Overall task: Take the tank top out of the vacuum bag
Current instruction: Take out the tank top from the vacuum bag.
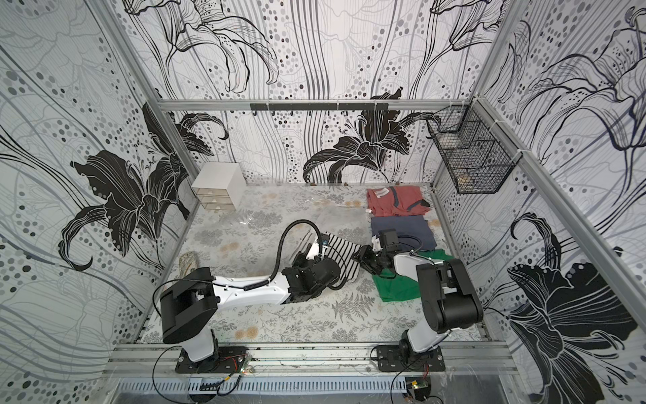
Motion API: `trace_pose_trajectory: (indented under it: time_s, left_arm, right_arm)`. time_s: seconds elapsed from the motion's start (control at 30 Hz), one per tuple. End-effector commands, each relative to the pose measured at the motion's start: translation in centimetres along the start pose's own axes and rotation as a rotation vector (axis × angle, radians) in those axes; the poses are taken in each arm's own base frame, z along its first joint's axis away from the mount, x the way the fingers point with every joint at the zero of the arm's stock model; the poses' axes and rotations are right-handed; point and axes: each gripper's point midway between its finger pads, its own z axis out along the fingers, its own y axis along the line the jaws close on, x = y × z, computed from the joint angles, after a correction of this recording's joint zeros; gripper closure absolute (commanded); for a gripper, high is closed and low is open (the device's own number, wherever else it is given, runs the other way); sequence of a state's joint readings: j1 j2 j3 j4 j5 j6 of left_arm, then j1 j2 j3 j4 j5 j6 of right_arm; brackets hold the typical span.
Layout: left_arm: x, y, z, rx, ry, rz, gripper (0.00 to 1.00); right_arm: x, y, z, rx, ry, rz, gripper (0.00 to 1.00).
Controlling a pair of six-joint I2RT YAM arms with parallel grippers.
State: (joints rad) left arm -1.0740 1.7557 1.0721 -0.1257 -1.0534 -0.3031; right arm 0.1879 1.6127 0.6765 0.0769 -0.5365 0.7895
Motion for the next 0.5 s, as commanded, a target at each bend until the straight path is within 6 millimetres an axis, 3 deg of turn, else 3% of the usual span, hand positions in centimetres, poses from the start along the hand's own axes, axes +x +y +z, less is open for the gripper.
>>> trace_pose_trajectory:
  time_s: [0.0, 0.17, 0.47]
  left_arm:
    - [-1.1, 0.9, -0.1, -0.011, -0.026, -0.05, 1.0]
    - [-1.1, 1.0, -0.2, -0.013, -0.026, -0.054, 1.0]
    - [-1.0, 0.8, -0.1, -0.006, -0.028, -0.059, 1.0]
  right_arm:
    - [0.8, -0.1, 1.9, -0.083, 0.05, 0.079, 0.47]
    - [0.2, 1.9, 1.9, -0.168, 0.036, 0.083, 0.5]
    - [-0.2, 3.6, 1.7, -0.217, -0.006, 0.047, 0.57]
